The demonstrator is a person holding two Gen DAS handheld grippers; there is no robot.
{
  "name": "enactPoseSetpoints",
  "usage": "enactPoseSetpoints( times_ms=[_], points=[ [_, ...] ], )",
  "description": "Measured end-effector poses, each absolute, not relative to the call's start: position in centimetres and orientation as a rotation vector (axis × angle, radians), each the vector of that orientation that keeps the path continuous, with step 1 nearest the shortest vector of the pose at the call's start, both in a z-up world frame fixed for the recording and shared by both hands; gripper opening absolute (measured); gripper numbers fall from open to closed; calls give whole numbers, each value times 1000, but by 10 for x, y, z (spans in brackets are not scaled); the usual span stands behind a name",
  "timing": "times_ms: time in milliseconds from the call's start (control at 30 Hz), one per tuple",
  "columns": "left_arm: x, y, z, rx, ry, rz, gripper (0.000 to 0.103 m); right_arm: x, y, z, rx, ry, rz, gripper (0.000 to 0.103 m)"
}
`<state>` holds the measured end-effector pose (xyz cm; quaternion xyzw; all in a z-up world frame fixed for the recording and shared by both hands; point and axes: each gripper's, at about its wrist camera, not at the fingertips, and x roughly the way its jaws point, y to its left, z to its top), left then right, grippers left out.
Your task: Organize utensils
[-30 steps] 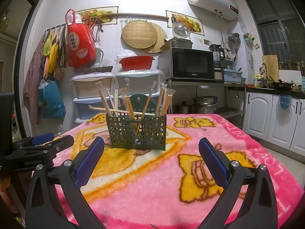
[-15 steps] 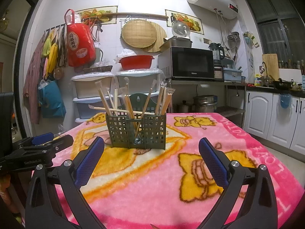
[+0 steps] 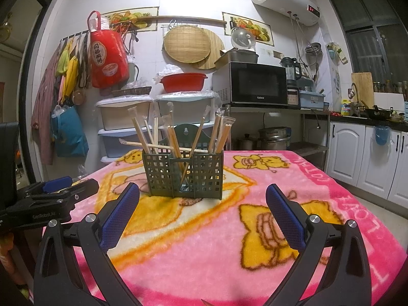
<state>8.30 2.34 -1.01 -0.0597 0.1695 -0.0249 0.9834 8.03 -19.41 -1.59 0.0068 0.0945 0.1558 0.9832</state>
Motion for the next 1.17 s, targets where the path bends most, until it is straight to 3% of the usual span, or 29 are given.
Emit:
enactPoseSetpoints(
  times_ms=[600,933,1033,1167],
  points=[
    [85,25,-11,-125,350,-35,92,81,-194,-19,17,199,311,97],
    [89,45,-6,-158,432,19,92,99,-228,-16,23,293,200,97],
    [97,74,0,-135,492,90,92,121,-257,-15,-34,361,78,97],
    [130,130,-12,-90,656,228,92,180,-316,-29,-44,612,-84,97]
  ],
)
